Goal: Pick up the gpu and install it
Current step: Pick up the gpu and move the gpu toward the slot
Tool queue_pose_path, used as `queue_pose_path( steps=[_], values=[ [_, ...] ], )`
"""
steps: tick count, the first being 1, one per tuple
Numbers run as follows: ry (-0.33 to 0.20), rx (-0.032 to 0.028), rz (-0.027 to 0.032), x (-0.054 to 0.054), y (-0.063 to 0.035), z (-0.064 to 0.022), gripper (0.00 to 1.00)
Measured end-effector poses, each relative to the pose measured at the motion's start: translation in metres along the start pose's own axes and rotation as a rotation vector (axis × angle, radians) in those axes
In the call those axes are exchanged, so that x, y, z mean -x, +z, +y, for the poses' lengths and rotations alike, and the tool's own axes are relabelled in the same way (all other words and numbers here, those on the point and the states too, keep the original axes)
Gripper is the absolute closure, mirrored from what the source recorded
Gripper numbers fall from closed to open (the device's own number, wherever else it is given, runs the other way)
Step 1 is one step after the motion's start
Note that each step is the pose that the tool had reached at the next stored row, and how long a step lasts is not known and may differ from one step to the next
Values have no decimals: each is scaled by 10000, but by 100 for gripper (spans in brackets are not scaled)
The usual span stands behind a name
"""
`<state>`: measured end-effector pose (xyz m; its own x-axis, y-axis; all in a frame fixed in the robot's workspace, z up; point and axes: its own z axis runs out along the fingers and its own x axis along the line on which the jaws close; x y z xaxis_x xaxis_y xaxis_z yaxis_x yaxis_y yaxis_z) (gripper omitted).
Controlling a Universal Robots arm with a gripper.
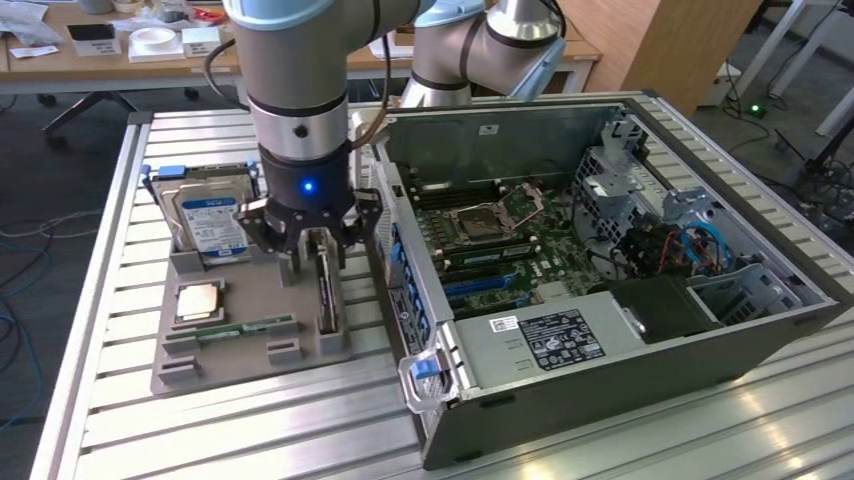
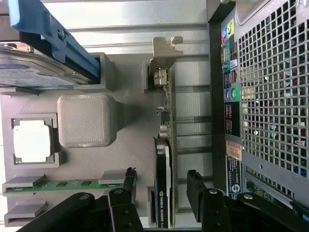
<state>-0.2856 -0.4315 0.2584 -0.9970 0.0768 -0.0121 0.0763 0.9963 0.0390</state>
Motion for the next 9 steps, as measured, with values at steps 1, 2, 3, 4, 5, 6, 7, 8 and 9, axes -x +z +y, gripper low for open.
queue_pose_path(
  steps=[1,2,3,4,5,6,7,8,9],
  values=[
    [1,-1,1,0,12,0,45],
    [0,-1,2,0,28,-1,45],
    [-1,-2,2,0,46,-2,45],
    [-1,-2,2,0,64,-3,45],
    [-1,-2,3,0,82,-4,45],
    [-1,-1,2,0,102,-4,45],
    [-1,-1,2,-1,120,-5,45],
    [-1,-2,2,-1,138,-6,45],
    [-1,-1,2,-1,156,-6,45]
  ],
)
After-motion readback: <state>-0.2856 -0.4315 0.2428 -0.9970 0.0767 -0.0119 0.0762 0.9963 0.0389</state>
